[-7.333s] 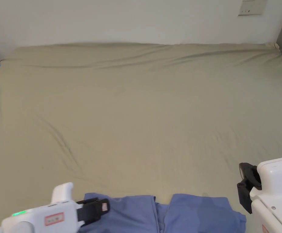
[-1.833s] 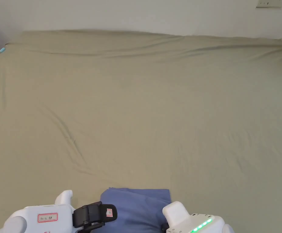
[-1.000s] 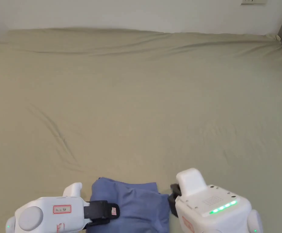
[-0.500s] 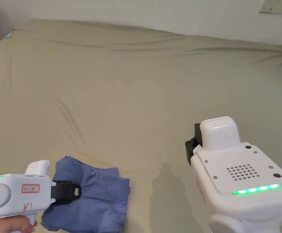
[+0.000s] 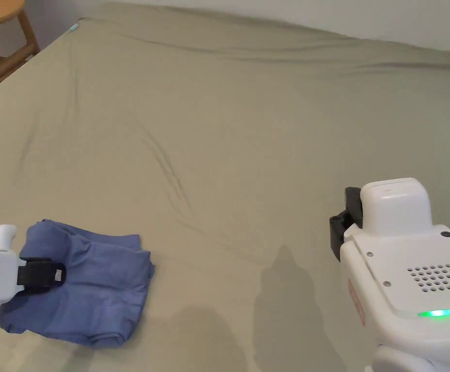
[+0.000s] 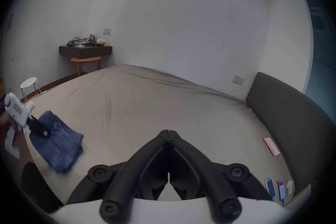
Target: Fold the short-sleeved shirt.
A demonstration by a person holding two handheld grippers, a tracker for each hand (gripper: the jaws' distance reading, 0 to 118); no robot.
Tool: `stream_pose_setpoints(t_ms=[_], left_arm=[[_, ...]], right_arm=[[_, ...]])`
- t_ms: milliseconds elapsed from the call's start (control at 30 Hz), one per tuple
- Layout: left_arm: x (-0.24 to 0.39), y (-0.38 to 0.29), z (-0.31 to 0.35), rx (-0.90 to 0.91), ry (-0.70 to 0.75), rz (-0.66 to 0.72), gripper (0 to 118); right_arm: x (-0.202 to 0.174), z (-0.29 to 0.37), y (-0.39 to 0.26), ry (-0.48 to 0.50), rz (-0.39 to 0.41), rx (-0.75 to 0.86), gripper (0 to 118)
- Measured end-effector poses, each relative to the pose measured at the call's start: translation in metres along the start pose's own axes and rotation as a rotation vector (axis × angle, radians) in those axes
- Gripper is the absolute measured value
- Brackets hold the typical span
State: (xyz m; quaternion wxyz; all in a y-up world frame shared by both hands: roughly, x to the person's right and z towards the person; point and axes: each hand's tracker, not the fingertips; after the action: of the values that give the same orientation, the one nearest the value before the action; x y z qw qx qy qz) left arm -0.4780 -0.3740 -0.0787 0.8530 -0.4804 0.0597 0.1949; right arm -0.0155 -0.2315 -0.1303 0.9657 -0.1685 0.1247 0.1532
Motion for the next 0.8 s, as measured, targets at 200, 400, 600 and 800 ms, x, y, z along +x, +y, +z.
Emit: stream_pose_setpoints(t_ms=[200, 400, 600, 800], left_arm=[[-0.072, 0.028, 0.008, 0.011, 0.208, -0.023, 27], [-0.115, 0.058, 0.005, -0.001, 0.435, -0.14, 26], [-0.107, 0.075, -0.005, 0.01, 0.535, -0.233, 70], [-0.014, 0.092, 0.052, 0.434, 0.44, -0.194, 105]], right_arm=[[-0.015, -0.017, 0.003, 0.01, 0.024, -0.032, 0], [-0.022, -0.029, 0.003, 0.012, 0.044, -0.063, 0], [-0.009, -0.034, -0.003, 0.003, 0.037, -0.084, 0], [0.021, -0.022, -0.002, -0.015, 0.01, -0.068, 0]])
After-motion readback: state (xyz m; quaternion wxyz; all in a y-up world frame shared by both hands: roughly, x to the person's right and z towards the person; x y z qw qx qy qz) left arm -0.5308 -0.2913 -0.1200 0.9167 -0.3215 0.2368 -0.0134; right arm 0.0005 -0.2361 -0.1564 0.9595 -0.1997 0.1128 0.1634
